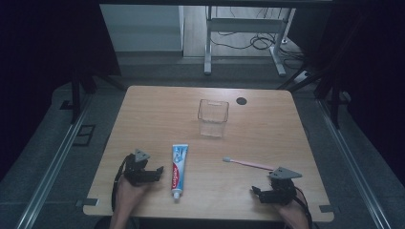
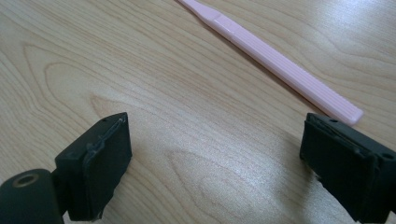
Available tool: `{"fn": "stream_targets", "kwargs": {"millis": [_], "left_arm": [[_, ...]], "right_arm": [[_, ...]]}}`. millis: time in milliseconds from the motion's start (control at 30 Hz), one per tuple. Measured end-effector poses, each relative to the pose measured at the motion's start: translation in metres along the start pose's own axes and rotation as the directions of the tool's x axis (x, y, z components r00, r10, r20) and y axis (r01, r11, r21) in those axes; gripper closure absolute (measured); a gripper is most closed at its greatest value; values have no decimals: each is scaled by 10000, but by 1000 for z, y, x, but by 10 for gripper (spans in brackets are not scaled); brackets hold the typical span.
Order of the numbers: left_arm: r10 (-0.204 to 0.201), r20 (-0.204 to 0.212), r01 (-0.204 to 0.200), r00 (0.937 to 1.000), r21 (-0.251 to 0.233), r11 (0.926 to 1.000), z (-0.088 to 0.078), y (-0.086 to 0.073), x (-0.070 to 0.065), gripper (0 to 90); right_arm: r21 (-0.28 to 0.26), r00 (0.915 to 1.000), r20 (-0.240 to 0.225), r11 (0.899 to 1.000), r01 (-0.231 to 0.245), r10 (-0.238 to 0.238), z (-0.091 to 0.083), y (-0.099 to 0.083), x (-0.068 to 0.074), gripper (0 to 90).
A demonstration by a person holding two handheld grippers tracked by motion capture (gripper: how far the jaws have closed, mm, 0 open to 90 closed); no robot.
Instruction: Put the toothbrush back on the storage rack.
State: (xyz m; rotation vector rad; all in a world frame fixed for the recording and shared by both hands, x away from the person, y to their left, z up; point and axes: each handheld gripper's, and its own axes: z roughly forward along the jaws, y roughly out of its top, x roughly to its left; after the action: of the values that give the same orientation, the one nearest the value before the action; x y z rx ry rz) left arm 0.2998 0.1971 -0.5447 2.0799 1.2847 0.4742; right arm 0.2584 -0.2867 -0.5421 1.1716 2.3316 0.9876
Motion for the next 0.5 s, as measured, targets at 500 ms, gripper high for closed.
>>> {"fn": "stream_targets", "kwargs": {"millis": [500], "left_arm": [[-37,-19,37,10000,-14,10000,0,0,0,129]], "right_arm": [[4,10000,-26,10000,47,-47,0,0,0,81]]}}
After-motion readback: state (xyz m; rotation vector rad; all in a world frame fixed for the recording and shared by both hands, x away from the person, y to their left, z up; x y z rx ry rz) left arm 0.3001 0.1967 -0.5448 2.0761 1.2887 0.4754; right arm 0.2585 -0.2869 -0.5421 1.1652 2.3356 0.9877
